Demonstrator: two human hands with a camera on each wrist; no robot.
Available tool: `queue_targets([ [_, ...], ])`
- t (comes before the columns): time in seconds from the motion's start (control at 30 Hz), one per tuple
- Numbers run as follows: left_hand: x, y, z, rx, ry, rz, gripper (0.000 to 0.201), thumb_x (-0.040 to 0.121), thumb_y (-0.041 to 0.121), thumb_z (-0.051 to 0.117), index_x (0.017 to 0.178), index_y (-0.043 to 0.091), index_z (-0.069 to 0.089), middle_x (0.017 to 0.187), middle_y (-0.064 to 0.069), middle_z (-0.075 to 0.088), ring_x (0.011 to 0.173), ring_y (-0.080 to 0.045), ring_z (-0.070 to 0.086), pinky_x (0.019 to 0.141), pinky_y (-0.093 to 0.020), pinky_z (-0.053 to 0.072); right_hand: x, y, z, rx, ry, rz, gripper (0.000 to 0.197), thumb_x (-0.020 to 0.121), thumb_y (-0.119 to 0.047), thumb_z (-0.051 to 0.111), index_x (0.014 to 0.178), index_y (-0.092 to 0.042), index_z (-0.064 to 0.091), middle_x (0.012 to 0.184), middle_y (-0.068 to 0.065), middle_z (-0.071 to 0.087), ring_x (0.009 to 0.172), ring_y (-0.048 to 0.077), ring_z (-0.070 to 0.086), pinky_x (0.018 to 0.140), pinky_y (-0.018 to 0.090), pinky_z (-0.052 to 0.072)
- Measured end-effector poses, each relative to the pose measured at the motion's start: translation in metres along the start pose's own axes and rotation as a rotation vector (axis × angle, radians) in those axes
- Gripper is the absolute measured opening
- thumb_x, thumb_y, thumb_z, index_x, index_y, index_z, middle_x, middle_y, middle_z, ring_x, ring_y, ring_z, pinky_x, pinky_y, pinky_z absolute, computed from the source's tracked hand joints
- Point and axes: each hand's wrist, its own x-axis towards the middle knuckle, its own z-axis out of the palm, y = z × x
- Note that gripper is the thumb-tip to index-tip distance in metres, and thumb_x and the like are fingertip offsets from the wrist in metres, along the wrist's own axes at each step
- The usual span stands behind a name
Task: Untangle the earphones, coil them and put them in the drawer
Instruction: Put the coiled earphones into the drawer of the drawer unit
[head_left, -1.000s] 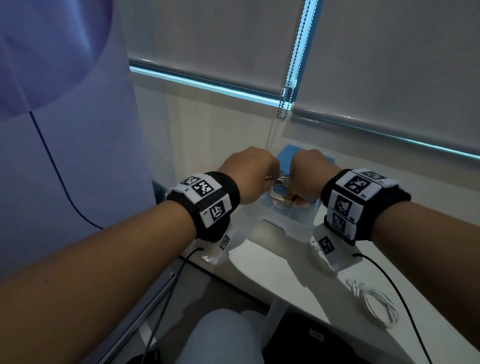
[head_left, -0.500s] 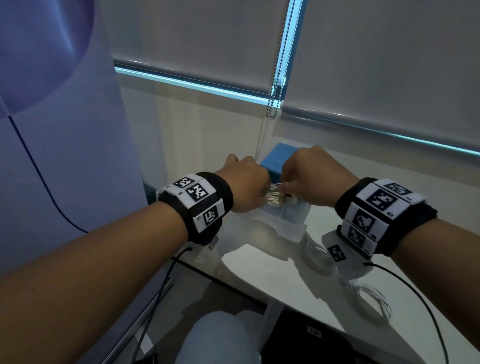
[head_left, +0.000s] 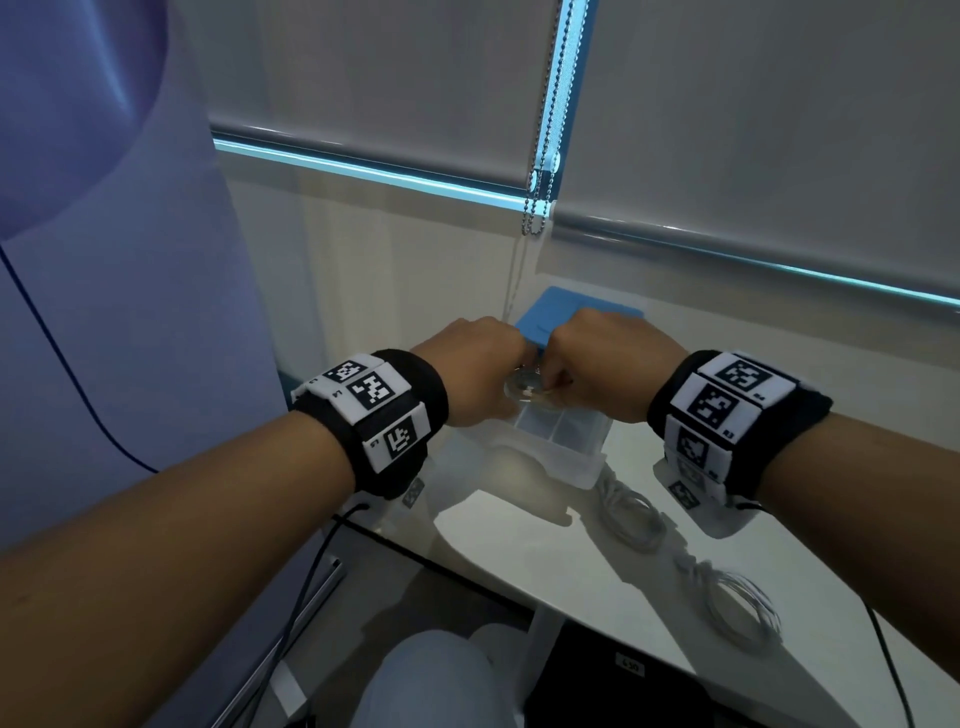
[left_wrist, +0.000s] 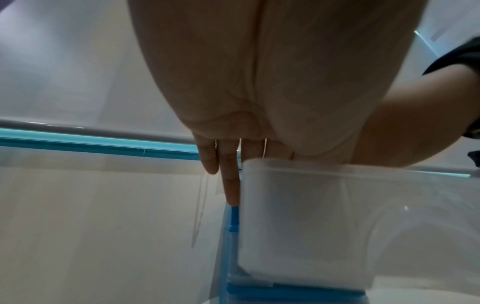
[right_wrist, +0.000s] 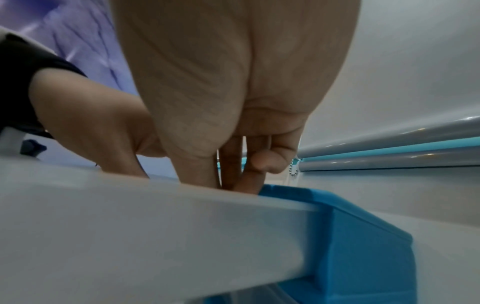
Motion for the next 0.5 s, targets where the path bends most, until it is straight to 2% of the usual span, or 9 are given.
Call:
queue_targets([
  [0.07,-0.001,-0.002,0.002,-0.016,0.033,0.011,0.043,0.086,0.031,0.075,0.125,0.022,0.057,0.119,-0.002,0.057,0.095,-0.026,0.060,0.081,-0.034,0.046,0.002,0.002,0.001,-0.028,0.004,-0.007,0.010,0.090,-0.024,0.067,0.084,-0.023,0.075,0.075,-0.001,0.057,0.076,0.026,0.063,0.059,0.030,0.044],
  [0.13,-0.002,-0.003,0.002,-0.083,0.083,0.000,0.054,0.086,0.034,0.077,0.131,0.024,0.050,0.126,-0.002,0.047,0.087,-0.026,0.056,0.077,-0.033,0.043,0.003,0.005,0.002,-0.011,-0.003,-0.017,0.009,0.092,-0.027,0.067,0.090,-0.026,0.076,0.080,-0.002,0.060,0.077,0.023,0.062,0.060,0.029,0.044],
  [0.17,-0.001,-0.004,0.002,-0.118,0.107,-0.005,0.060,0.086,0.036,0.076,0.137,0.024,0.046,0.132,-0.003,0.044,0.088,-0.026,0.055,0.078,-0.033,0.043,0.003,0.006,0.002,0.010,-0.003,-0.019,0.009,0.092,-0.029,0.067,0.092,-0.027,0.076,0.082,-0.003,0.062,0.077,0.022,0.062,0.061,0.030,0.045],
  [0.2,0.002,-0.005,0.002,-0.135,0.116,-0.008,0.067,0.087,0.039,0.075,0.144,0.024,0.043,0.141,-0.003,0.040,0.096,-0.027,0.056,0.083,-0.035,0.045,0.002,0.007,0.002,0.041,0.004,-0.025,0.010,0.092,-0.032,0.068,0.092,-0.027,0.077,0.083,-0.003,0.065,0.076,0.020,0.062,0.062,0.031,0.049],
  [0.23,0.004,-0.006,0.001,-0.124,0.107,-0.005,0.074,0.089,0.042,0.073,0.151,0.025,0.038,0.151,-0.002,0.035,0.110,-0.028,0.056,0.092,-0.038,0.047,0.000,0.009,0.001,0.083,0.018,-0.032,0.011,0.091,-0.035,0.070,0.092,-0.027,0.078,0.083,-0.003,0.069,0.076,0.019,0.063,0.065,0.034,0.054],
  [0.3,0.011,-0.009,-0.001,-0.065,0.042,0.011,0.079,0.090,0.047,0.071,0.156,0.028,0.032,0.163,0.001,0.025,0.135,-0.026,0.046,0.107,-0.045,0.043,-0.003,0.014,-0.001,0.211,0.070,-0.038,0.012,0.086,-0.036,0.076,0.091,-0.026,0.079,0.082,-0.004,0.072,0.073,0.015,0.062,0.069,0.038,0.057],
  [0.33,0.013,-0.009,-0.001,-0.060,0.014,0.023,0.076,0.090,0.045,0.071,0.155,0.028,0.035,0.163,0.001,0.028,0.137,-0.026,0.046,0.108,-0.044,0.042,-0.005,0.017,-0.003,0.273,0.096,-0.035,0.012,0.082,-0.035,0.079,0.089,-0.025,0.078,0.080,-0.006,0.072,0.071,0.011,0.061,0.069,0.038,0.056],
  [0.43,0.020,-0.010,0.002,-0.131,0.022,0.055,0.061,0.087,0.033,0.076,0.142,0.021,0.051,0.141,-0.003,0.051,0.122,-0.024,0.055,0.096,-0.030,0.043,-0.007,0.023,-0.003,0.271,0.076,-0.062,0.015,0.078,-0.036,0.083,0.087,-0.027,0.076,0.080,-0.011,0.067,0.069,0.005,0.056,0.068,0.035,0.054],
  [0.5,0.022,-0.011,0.004,-0.142,0.041,0.049,0.063,0.085,0.030,0.079,0.141,0.018,0.052,0.136,-0.003,0.054,0.119,-0.023,0.056,0.100,-0.036,0.046,-0.006,0.021,0.000,0.173,0.016,-0.089,0.012,0.081,-0.034,0.081,0.087,-0.028,0.073,0.081,-0.012,0.063,0.070,0.008,0.054,0.068,0.033,0.052],
])
